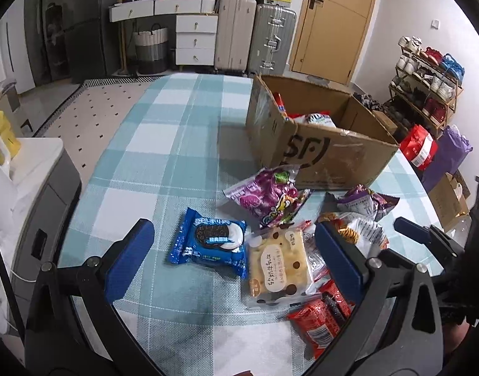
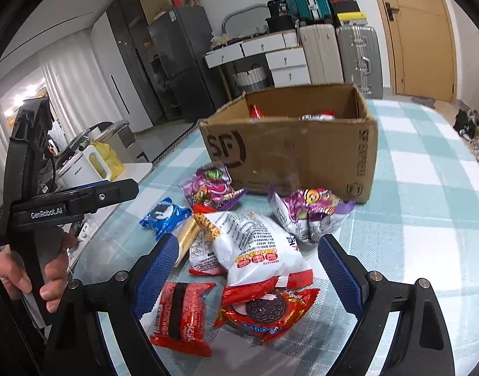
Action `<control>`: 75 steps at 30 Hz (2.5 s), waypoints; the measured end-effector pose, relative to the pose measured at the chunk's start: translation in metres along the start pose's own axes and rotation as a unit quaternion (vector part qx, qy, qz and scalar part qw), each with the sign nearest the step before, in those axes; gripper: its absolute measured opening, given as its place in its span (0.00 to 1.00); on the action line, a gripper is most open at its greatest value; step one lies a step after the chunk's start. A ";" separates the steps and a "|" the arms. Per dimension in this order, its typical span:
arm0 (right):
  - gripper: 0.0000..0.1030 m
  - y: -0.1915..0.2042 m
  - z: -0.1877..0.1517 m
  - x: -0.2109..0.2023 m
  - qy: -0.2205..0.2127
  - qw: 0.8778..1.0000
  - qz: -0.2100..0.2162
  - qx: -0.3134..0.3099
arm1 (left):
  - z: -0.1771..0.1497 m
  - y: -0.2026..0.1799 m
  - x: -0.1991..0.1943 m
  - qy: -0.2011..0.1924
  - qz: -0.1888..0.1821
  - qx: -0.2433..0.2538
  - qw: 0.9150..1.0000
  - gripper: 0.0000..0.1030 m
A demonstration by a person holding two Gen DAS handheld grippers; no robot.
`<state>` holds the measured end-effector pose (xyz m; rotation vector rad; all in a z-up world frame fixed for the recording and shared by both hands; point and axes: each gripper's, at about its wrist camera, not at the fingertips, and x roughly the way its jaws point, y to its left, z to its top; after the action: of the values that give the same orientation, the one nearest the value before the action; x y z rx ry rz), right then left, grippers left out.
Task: Organize snacks
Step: 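Move both tools back toward the remaining snacks, then grasp the white-and-red snack bag with the right gripper while the left grasps the blue Oreo packet, then carry the white bag and Oreo packet over the box with both grippers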
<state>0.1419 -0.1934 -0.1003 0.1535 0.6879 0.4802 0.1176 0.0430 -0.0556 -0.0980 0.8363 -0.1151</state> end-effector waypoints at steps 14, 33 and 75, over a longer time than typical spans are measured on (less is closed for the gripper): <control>0.85 -0.013 -0.001 0.044 0.050 0.998 0.025 0.020 | -0.022 0.018 0.027 0.051 -0.039 -0.032 0.997 0.99; 0.54 -0.026 -0.006 0.050 0.055 0.995 0.064 0.049 | -0.031 0.037 0.043 0.072 -0.019 -0.051 0.996 0.99; 0.54 -0.021 -0.011 0.023 0.038 0.997 0.052 0.048 | -0.017 0.045 0.086 0.078 -0.030 0.001 0.996 0.41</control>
<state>0.1586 -0.2009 -0.1280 0.2640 0.7811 0.5546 0.1646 0.0751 -0.1363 -0.1129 0.9897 -0.1815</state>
